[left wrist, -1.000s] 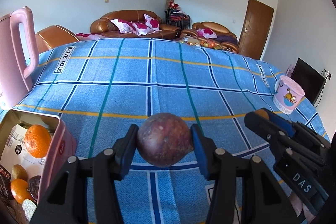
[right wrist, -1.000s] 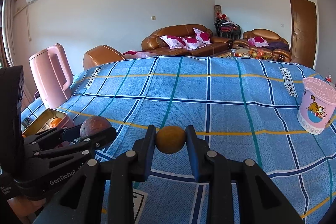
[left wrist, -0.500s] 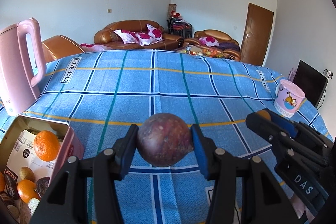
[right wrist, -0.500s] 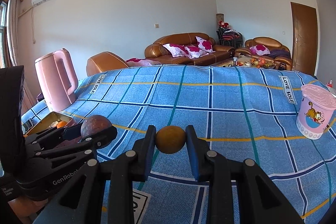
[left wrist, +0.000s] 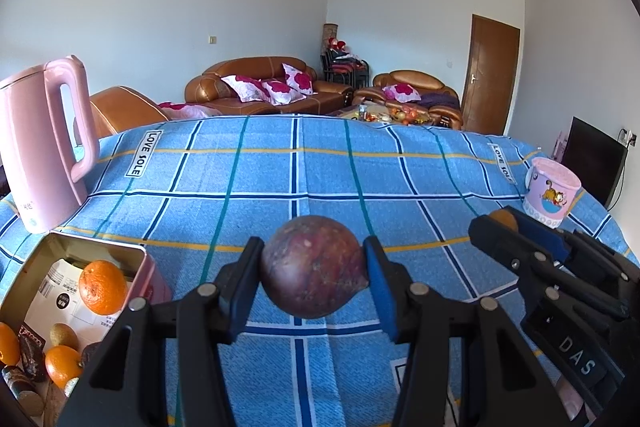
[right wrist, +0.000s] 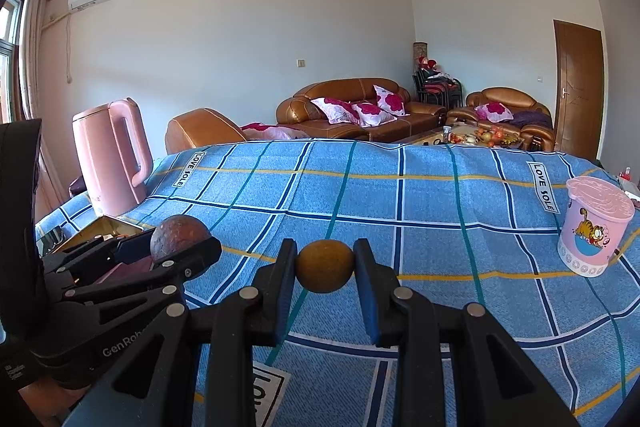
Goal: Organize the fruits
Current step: 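Lift the passion fruit and tan fruit and carry both toward the pink tin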
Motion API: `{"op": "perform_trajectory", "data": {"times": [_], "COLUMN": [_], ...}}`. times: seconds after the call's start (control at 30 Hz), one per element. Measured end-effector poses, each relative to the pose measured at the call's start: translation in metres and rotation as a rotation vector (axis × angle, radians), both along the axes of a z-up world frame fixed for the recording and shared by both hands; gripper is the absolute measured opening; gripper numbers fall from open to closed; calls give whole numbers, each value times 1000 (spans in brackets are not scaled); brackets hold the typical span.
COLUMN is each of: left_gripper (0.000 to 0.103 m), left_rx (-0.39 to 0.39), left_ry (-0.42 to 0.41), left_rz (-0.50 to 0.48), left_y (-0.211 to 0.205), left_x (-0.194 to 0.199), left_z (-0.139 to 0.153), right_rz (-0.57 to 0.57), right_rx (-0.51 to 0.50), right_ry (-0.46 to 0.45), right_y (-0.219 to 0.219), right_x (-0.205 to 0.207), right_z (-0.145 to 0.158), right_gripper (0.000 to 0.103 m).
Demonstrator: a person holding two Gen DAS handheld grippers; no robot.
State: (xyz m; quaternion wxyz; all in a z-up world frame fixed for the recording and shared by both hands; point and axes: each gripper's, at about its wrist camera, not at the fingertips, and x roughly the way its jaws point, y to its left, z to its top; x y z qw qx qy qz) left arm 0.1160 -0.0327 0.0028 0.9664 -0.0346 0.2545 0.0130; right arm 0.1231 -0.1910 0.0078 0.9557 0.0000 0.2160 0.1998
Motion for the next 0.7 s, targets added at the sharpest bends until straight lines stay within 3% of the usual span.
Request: {"op": "perform_trajectory", "data": {"times": [0.7], "left_gripper": [52], "left_rx": [31], "left_ry": [-80], "left_rz": [17], "left_y": [-5], "left_x": [-15], "left_z": [7], "right_rz": [3], "right_rx": [32], "right_ry": [-79], "right_y": [-7], "right_x": [-20], "right_z": [5], "right_gripper": [31]}}
